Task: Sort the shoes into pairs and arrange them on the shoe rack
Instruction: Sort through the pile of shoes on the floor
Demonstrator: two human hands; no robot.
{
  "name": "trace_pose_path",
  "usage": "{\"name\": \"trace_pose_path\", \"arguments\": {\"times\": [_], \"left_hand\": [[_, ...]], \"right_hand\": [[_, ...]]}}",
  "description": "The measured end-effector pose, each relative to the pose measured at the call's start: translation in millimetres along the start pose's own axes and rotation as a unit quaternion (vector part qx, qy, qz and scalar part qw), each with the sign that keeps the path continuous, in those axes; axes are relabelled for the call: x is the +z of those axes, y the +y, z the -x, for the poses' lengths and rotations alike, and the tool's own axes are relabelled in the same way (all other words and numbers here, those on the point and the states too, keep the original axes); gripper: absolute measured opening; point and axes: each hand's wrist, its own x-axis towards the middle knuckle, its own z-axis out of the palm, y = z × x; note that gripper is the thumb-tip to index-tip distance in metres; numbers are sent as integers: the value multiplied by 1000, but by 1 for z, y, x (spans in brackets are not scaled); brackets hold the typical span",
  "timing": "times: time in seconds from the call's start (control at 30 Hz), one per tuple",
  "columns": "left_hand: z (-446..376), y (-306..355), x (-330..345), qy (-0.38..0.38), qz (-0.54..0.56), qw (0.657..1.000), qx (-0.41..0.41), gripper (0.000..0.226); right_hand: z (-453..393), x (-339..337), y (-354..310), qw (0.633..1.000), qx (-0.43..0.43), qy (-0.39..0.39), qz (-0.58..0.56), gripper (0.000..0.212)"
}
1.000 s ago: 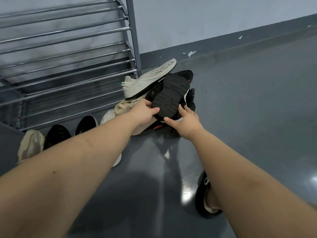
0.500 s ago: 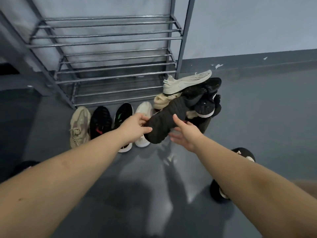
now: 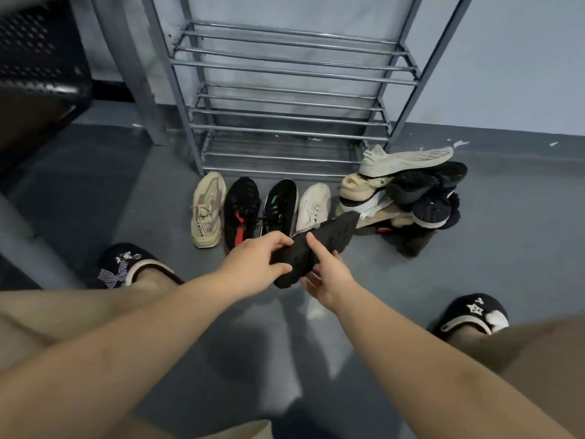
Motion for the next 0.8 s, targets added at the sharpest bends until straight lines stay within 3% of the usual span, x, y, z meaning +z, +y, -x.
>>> {"name": "trace_pose_path", "arguments": {"times": [0.1,0.2,0.27,0.33,0.37,0.43,0.5,0.6,0.7,0.73,0.8], "left_hand": [[7,3,1,-19,-47,999,15,48],[5,3,-1,-23,-5,1000,4,64],[1,-1,-5,-22,70,995,-69,81],[0,-5,-9,-68,198,965,-159,92],[1,-8,-9,-103,271,937,-196,91],[3,-13,-6,-165,388,878,-228,64],[6,-12,-2,-182,434,855,-218,38],[3,-17,7,-155,420,873,-195,42],[4,-19,13,-118,302,930,-171,91],[5,-19,16,-104,258,948,-154,96],[8,-14,20,-77,230,963,-116,88]], "right_hand": [[5,-5,13,1000,17,-7,-7,61],[10,-8,13,1000,19,-21,-12,54],[12,-9,10,999,19,-39,-17,54],[15,-11,8,998,16,-67,-13,52],[16,-11,7,996,16,-83,-7,49],[20,-12,5,993,15,-116,6,37],[23,-12,3,991,12,-135,15,26],[24,-15,-1,987,-10,-156,37,16],[25,-18,-3,985,-27,-161,65,21],[25,-18,-3,984,-35,-159,78,25],[23,-20,-1,982,-57,-150,96,29]]}}
